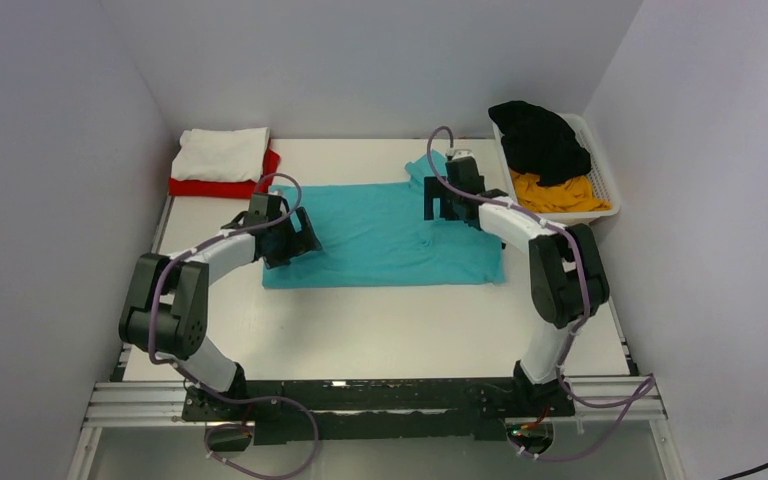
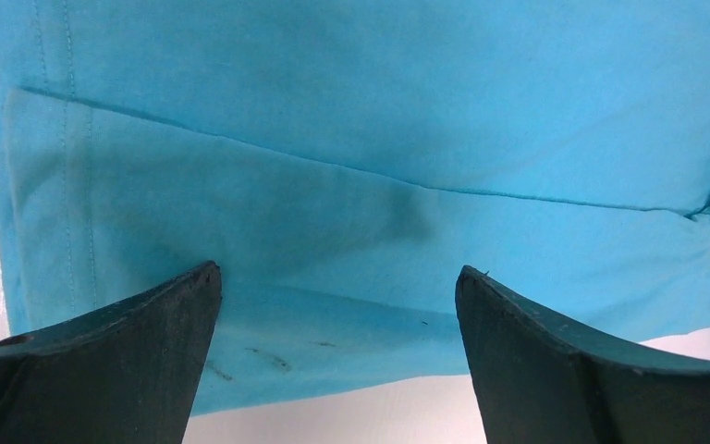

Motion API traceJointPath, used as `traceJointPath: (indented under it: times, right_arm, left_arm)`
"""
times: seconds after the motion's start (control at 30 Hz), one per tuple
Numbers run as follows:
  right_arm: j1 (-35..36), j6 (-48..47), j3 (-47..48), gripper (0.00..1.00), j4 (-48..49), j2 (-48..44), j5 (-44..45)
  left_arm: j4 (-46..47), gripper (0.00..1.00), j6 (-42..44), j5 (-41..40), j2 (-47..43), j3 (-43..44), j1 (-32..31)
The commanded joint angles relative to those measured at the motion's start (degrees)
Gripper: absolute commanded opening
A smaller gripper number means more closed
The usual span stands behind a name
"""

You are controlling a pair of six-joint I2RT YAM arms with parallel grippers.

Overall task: Fold and stack the t-shirts
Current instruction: Fold the flattened tshirt in 1/3 of the way, then grab the side of the flattened tshirt furthest away from the robot with both arms

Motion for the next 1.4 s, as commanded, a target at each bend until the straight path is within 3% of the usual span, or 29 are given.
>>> traceJointPath:
  times: [0.0, 0.27, 0.4, 0.6, 0.9, 1.13, 1.27, 1.37]
  right_arm:
    - [4.03, 3.41, -8.39, 1.0, 3.6, -6.35, -2.41]
    - [4.41, 6.26, -12.63, 1.0, 5.61, -1.33, 1.28]
    - [4.43, 11.73, -18.59, 1.0, 5.96, -4.72, 0.09]
    - [4.82, 15.58, -28.24, 1.0, 2.06, -13.47, -2.11]
    - [8.01, 19.06, -39.71, 1.0, -6.15, -27.53, -6.63]
    - [8.08, 15.84, -37.38, 1.0, -6.49, -31.88, -3.85]
    - [7.91, 15.31, -30.64, 1.0, -7.23, -31.09, 0.39]
    - [7.51, 16.04, -24.63, 1.0, -6.76, -29.94, 3.44]
  left_arm:
    - [-2.7, 0.99, 1.77, -1.33, -1.46, 5.66, -1.2]
    - [0.35, 0.99, 1.09, -1.13, 6.09, 10.33, -2.29]
    - [0.33, 0.99, 0.53, -0.03, 8.45, 7.69, -2.4]
    - [-0.04, 0.99, 0.06, -1.62, 3.18, -1.89, -2.49]
    - [-3.59, 0.99, -6.31, -2.96, -12.62, -17.88, -5.48]
    - [-8.04, 0.99, -7.07, -7.08, -22.13, -18.41, -5.92]
    - [-9.73, 0.99, -5.58, -8.03, -25.04, -14.09, -5.92]
    - [-10.56, 0.99, -3.68, -13.7, -24.84, -7.17, -5.41]
